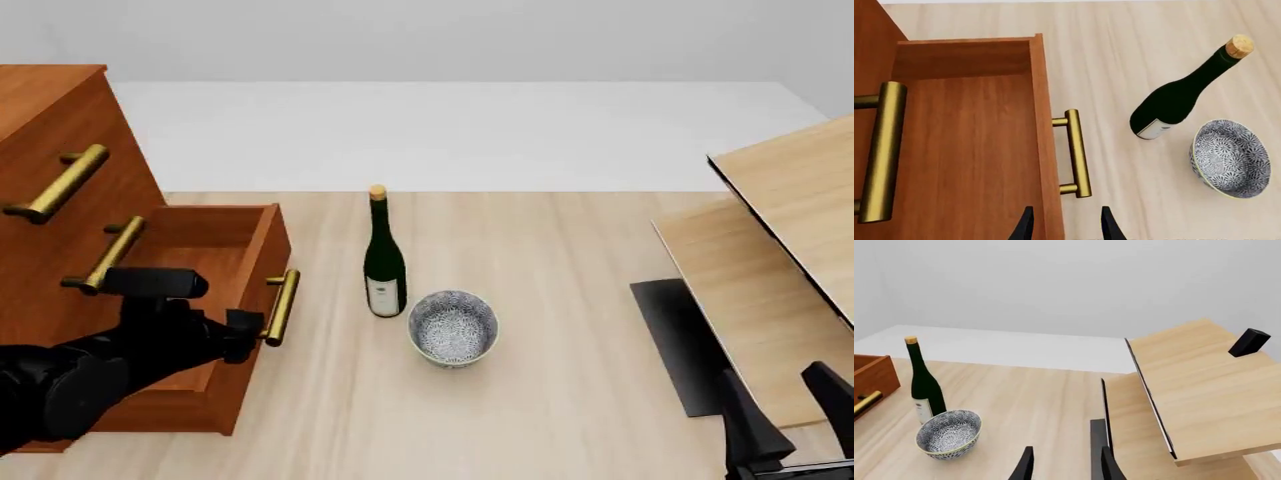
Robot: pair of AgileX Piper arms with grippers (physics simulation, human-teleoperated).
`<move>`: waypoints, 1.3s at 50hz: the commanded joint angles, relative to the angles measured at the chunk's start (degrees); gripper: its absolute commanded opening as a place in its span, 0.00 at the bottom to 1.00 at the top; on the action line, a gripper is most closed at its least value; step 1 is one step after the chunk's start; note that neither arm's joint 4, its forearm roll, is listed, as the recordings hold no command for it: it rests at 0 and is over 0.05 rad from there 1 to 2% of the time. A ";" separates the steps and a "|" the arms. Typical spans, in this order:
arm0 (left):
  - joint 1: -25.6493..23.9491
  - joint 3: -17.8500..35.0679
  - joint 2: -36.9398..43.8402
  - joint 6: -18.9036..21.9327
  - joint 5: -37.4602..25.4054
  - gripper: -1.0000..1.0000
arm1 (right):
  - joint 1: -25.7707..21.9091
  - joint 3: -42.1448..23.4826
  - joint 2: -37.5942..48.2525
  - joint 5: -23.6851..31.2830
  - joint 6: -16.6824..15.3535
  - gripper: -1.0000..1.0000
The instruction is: Put the wine bottle in the bottom drawer of the cabinet.
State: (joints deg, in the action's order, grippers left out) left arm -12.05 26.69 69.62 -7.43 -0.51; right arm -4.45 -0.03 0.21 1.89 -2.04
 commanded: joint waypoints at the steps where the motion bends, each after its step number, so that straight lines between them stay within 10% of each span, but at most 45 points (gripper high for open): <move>1: -0.62 -1.45 1.78 -0.71 2.15 1.00 | 0.08 0.00 -0.02 0.06 0.00 1.00; 65: -7.04 -5.08 6.60 -5.59 9.29 1.00 | 0.15 -0.01 -0.07 -0.16 0.64 1.00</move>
State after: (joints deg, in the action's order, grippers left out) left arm -17.17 22.22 75.42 -11.66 7.88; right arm -4.30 -0.04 0.13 1.83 -1.63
